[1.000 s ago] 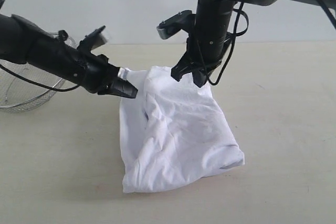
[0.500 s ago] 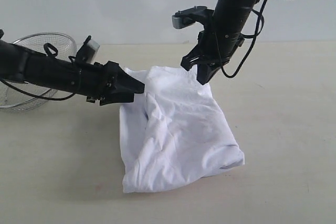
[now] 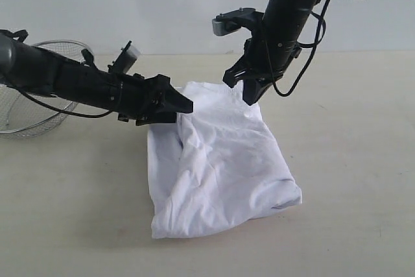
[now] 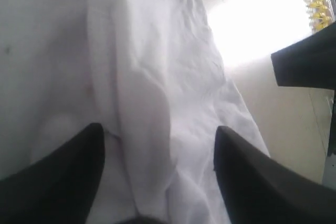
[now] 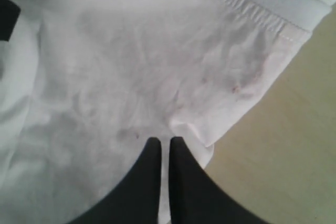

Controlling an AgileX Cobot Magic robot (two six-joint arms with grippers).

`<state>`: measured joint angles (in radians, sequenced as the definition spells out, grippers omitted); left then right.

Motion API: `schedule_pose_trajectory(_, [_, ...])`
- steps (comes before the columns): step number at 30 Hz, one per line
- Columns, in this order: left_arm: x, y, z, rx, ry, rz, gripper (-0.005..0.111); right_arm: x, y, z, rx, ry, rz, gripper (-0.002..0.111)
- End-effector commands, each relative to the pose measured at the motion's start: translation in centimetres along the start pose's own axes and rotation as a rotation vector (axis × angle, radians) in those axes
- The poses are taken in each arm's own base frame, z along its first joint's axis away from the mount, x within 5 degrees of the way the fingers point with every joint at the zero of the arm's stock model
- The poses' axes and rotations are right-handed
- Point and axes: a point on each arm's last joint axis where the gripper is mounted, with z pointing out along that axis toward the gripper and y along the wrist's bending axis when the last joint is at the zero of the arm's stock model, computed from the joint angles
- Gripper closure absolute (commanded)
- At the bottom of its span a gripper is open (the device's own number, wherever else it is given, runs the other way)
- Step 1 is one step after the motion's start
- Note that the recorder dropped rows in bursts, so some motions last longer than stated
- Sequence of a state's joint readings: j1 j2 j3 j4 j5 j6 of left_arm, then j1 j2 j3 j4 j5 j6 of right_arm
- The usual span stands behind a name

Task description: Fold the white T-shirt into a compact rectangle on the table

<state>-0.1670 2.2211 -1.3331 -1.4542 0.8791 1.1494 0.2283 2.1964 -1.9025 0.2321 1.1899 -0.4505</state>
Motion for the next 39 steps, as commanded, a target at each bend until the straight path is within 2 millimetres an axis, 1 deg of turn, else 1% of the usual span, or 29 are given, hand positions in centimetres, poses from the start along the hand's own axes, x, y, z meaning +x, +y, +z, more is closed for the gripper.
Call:
schedule_pose_trajectory(1, [0.1, 0.5, 0.8, 0.002, -0.016, -0.051, 0.068, 0.1, -0.2, -0.8, 0.003, -0.009, 0.0, 0.108])
schedule_pose_trajectory(2, [0.1, 0.7, 0.9, 0.003, -0.019, -0.051, 0.073, 0.1, -0.2, -0.8, 0.003, -0.009, 0.0, 0.108])
schedule_pose_trajectory(3, [0.1, 0.8, 1.5, 0.01, -0.013, -0.053, 0.084, 0.1, -0.2, -0.8, 0.004, -0.009, 0.002, 0.108])
schedule_pose_trajectory(4, [0.3, 0.9, 1.8, 0.019, -0.001, -0.053, 0.087, 0.1, -0.2, -0.8, 0.004, -0.009, 0.002, 0.108])
schedule_pose_trajectory(5, [0.2, 0.5, 2.3, 0.065, 0.018, -0.04, 0.091, 0.1, -0.2, -0.7, 0.001, -0.004, 0.005, 0.108])
schedule_pose_trajectory(6, [0.0, 0.3, 2.4, 0.088, 0.023, -0.03, 0.091, 0.1, -0.2, -0.7, -0.001, 0.0, 0.005, 0.108])
schedule_pose_trajectory(7, [-0.6, -0.3, 2.3, 0.12, 0.023, -0.008, 0.094, 0.2, -0.2, -0.8, -0.004, 0.006, 0.005, 0.108])
schedule_pose_trajectory(8, [-1.3, -1.1, 1.9, 0.145, 0.015, 0.019, 0.101, 0.2, -0.1, -0.8, -0.006, 0.011, 0.005, 0.108])
schedule_pose_trajectory(9, [-1.6, -1.5, 1.6, 0.143, 0.015, 0.042, 0.102, 0.2, -0.1, -0.8, -0.006, 0.011, 0.005, 0.108])
schedule_pose_trajectory(11, [-2.4, -2.5, 0.6, 0.124, 0.006, 0.1, 0.102, 0.3, -0.2, -0.8, -0.003, 0.012, 0.003, 0.108])
schedule_pose_trajectory(12, [-2.8, -2.9, -0.1, 0.105, 0.004, 0.117, 0.102, 0.3, -0.2, -0.6, -0.004, 0.017, 0.004, 0.108])
schedule_pose_trajectory(13, [-2.9, -3.2, -0.4, 0.108, 0.008, 0.112, 0.102, 0.5, -0.2, -0.5, -0.007, 0.024, 0.006, 0.108])
schedule_pose_trajectory(14, [-3.0, -3.6, -0.9, 0.097, 0.016, 0.123, 0.102, 0.8, -0.1, 0.0, -0.014, 0.041, 0.01, 0.108])
schedule_pose_trajectory(18, [-3.3, -4.6, -1.9, 0.057, 0.038, 0.172, 0.102, 2.2, 0.0, 1.7, -0.04, 0.11, 0.026, 0.108])
schedule_pose_trajectory(22, [-3.3, -4.4, -2.3, -0.002, 0.052, 0.174, 0.102, 3.5, 0.1, 3.5, -0.053, 0.149, 0.042, 0.108])
schedule_pose_trajectory(26, [-3.4, -4.0, -2.9, 0.007, 0.057, 0.163, 0.102, 4.1, 0.0, 4.6, -0.049, 0.148, 0.053, 0.108])
schedule_pose_trajectory(28, [-3.6, -3.7, -3.4, 0.003, 0.048, 0.16, 0.102, 4.3, 0.0, 4.7, -0.05, 0.152, 0.054, 0.108])
schedule_pose_trajectory(31, [-3.8, -2.8, -4.6, 0.002, 0.039, 0.139, 0.102, 4.1, 0.3, 4.5, -0.077, 0.138, 0.07, 0.108])
schedule_pose_trajectory(33, [-3.9, -2.4, -5.2, 0.005, 0.039, 0.131, 0.102, 3.9, 0.7, 4.0, -0.101, 0.112, 0.071, 0.108])
schedule_pose_trajectory(39, [-3.6, -1.8, -5.4, -0.035, 0.077, 0.132, 0.102, 3.1, 0.8, 2.2, -0.071, 0.019, 0.063, 0.108])
